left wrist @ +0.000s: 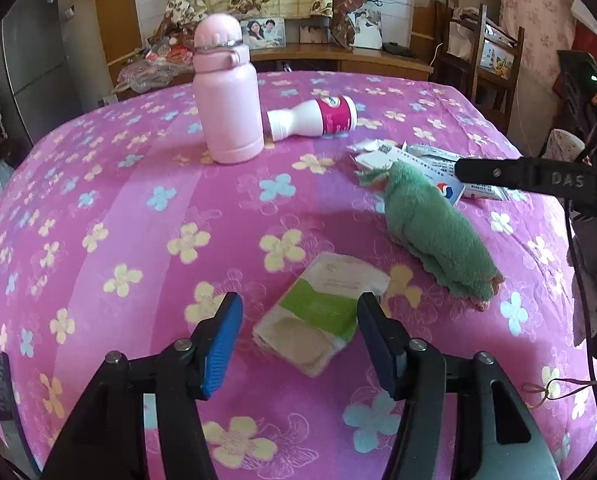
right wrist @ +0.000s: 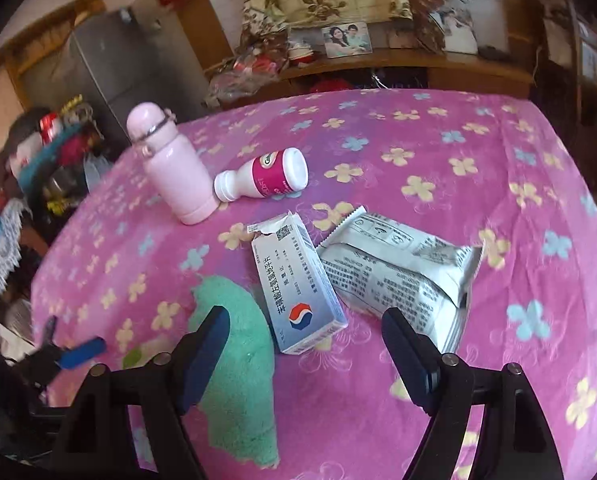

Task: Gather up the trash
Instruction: 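Grasp the white-green tissue pack with the left tool while the right tool grasps the green towel, then carry the tissue pack and green towel over the white bin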

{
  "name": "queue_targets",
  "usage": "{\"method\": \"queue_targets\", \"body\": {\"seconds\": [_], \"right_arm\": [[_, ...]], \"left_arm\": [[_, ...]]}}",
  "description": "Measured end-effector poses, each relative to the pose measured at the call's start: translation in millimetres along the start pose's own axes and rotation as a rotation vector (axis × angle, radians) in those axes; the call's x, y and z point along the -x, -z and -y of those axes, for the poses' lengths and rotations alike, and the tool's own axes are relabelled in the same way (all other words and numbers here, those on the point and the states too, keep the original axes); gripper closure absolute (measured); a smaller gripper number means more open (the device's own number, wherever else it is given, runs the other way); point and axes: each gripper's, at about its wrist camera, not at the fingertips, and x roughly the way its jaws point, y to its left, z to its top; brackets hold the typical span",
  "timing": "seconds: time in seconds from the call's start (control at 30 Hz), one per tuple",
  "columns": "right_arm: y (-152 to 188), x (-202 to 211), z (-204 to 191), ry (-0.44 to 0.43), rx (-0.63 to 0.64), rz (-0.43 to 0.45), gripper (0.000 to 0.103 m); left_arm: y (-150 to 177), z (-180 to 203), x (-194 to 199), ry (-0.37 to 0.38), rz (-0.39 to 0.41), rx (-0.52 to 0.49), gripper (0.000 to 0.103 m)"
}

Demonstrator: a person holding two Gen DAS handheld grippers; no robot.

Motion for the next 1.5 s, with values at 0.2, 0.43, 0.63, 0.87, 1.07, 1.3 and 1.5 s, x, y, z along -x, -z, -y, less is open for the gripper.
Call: {"method": "queue_targets", "body": {"seconds": [0.2, 0.43, 0.63, 0.87, 1.07, 1.3, 1.5], "right_arm": [[9.4, 7.0, -12.2, -0.099, -0.011, 0.001, 0.021], [19.1, -24.9, -47.5, -0.053, 0.046, -0.092, 0.022], [33.5, -29.0, -33.1, -0.081, -0.037, -0.080, 0.056], [43.9, 18.8, -22.8, -0.088, -0.043, 0.001, 0.058], [63.6, 56.7, -19.9, -0.093, -0.045, 0.033, 0.058], [90.2, 93.7, -11.4, -0.084, -0.072, 0.063, 0.058], [110.9, 120.2, -0.4, -0.062, -0.108, 0.084, 0.058]], "left_arm": [[-0.8, 2.2, -5.5, -0.012, 0.009, -0.057, 0.032], [3.4, -3.5, -25.4, -0.002, -0.056, -0.035, 0.032], [3.5, -3.3, -29.1, 0.112, -0.090, -0.019, 0.032], [7.7, 9.9, -37.1, 0.137, -0.128, -0.086, 0.028], [5.4, 12.4, -31.2, 0.107, -0.104, -0.033, 0.053], [12.0, 33.6, 3.7, 0.109, -0.050, -0.068, 0.068], [19.5, 61.2, 28.2, 0.134, -0.023, -0.072, 0.068]]}}
